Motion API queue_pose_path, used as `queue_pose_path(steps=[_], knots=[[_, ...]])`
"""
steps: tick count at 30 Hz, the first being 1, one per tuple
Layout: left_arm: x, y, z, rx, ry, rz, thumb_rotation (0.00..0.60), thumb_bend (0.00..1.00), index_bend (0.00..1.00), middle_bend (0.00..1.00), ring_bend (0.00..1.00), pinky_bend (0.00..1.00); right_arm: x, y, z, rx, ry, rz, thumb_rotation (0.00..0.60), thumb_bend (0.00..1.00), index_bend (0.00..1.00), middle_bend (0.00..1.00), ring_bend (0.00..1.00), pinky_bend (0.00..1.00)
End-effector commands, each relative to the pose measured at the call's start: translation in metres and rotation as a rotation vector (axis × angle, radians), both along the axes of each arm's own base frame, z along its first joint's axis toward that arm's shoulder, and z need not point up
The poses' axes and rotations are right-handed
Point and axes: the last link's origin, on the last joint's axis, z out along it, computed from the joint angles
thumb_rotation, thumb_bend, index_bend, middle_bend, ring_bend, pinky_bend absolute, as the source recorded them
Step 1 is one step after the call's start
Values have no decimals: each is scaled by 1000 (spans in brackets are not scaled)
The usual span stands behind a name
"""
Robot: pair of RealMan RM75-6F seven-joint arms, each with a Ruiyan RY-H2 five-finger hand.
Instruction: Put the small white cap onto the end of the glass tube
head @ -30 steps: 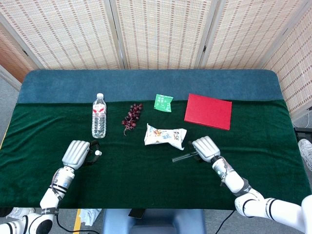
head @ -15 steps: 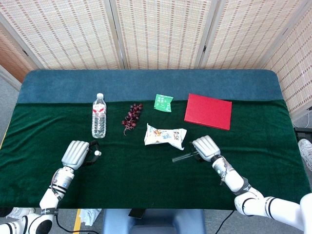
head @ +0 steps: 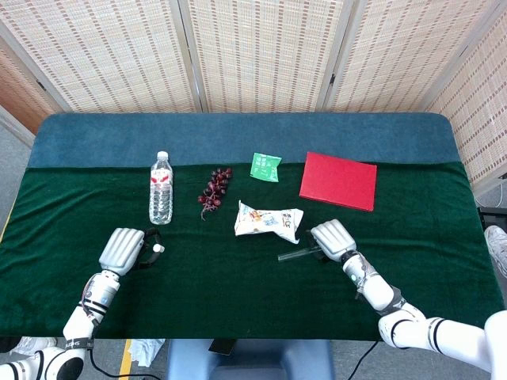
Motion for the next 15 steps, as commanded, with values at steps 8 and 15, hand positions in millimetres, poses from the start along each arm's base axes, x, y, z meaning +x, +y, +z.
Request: queue_pose_path(steps=[8,15], knots=[[11,5,19,28,-102,-1,600,455,651,999,866,865,11,5,22,-47,-232,-56,600,825,812,1000,1000,1000],[37,7,36,14,-250,-26,600,464,652,999,866,865,36,10,36,-20,-546,-123,600,834,874,1000,1000,1000]])
